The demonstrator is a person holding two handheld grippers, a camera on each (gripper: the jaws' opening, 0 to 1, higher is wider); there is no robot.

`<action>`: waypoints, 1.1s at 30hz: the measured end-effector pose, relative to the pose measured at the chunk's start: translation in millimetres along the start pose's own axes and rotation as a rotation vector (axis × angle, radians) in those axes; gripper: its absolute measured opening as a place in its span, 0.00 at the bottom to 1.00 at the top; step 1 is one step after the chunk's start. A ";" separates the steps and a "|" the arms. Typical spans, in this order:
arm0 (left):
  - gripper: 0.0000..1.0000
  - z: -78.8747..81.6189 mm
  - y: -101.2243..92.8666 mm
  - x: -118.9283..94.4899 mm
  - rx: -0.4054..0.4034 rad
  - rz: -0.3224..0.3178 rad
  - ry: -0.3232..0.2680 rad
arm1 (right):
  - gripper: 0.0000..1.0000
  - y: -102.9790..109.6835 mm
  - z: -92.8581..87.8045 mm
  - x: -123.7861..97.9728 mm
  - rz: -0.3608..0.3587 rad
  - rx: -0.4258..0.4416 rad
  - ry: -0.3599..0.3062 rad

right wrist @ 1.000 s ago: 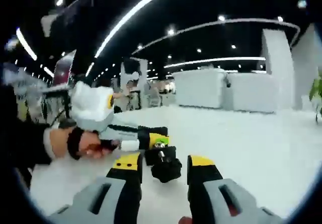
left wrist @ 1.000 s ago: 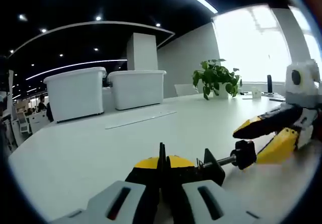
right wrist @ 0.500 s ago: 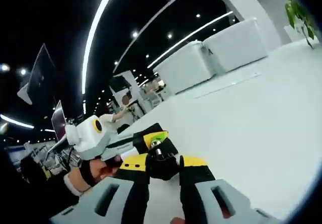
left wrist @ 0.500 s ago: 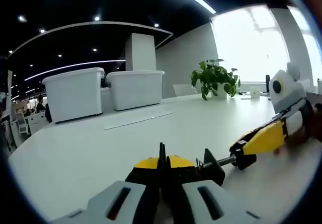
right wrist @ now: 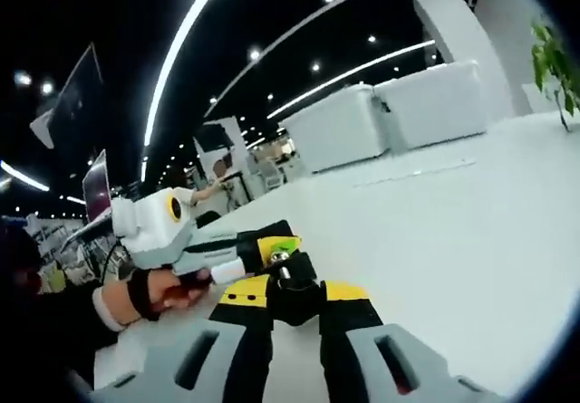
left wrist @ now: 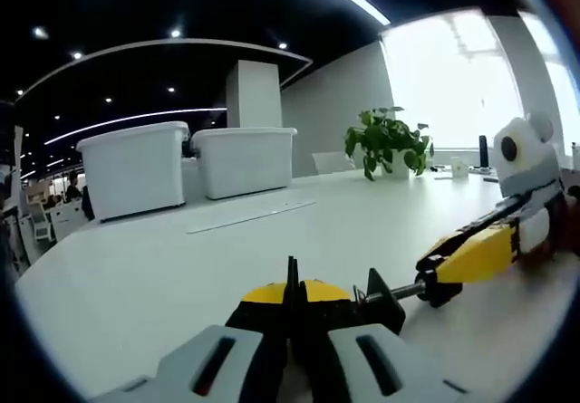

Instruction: Clamp the fixed fixture on the desktop, loosen the retaining clip, secure it to the edge of the desk, and tighten the retaining clip.

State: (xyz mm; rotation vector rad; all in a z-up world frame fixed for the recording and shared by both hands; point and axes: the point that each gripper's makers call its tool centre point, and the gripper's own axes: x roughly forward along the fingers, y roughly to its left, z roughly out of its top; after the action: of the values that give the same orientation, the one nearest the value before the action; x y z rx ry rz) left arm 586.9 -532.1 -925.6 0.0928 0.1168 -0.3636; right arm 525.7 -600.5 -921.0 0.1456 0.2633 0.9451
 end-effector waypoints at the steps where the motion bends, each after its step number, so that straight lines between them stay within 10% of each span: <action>1: 0.04 0.0 0.0 0.0 -0.001 0.000 0.000 | 0.16 2.2 1.2 0.0 -0.003 -0.081 -0.007; 4: 0.04 0.4 -0.1 -0.2 -0.002 0.001 -0.002 | 0.16 7.7 3.4 0.0 -0.014 -0.375 -0.035; 9: 0.04 0.5 -0.7 -1.4 -0.004 0.000 -0.002 | 0.17 9.4 2.6 0.8 -0.018 -0.478 -0.049; 19: 0.04 0.4 -1.4 -2.3 -0.006 0.002 -0.002 | 0.17 16.5 0.7 1.6 -0.047 -0.989 -0.072; 26: 0.04 -0.1 -0.9 -1.1 -0.005 0.005 0.001 | 0.17 17.0 1.5 2.0 -0.076 -1.135 -0.083; 33: 0.04 -0.8 -1.0 -0.9 -0.007 0.005 0.003 | 0.21 17.7 -1.0 -0.1 -0.022 -1.073 -0.058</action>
State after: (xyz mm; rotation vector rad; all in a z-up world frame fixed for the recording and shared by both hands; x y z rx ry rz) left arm 585.7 -532.6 -926.3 0.0872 0.1212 -0.3579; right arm 511.5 -590.4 -917.7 -0.8119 -0.3146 0.9507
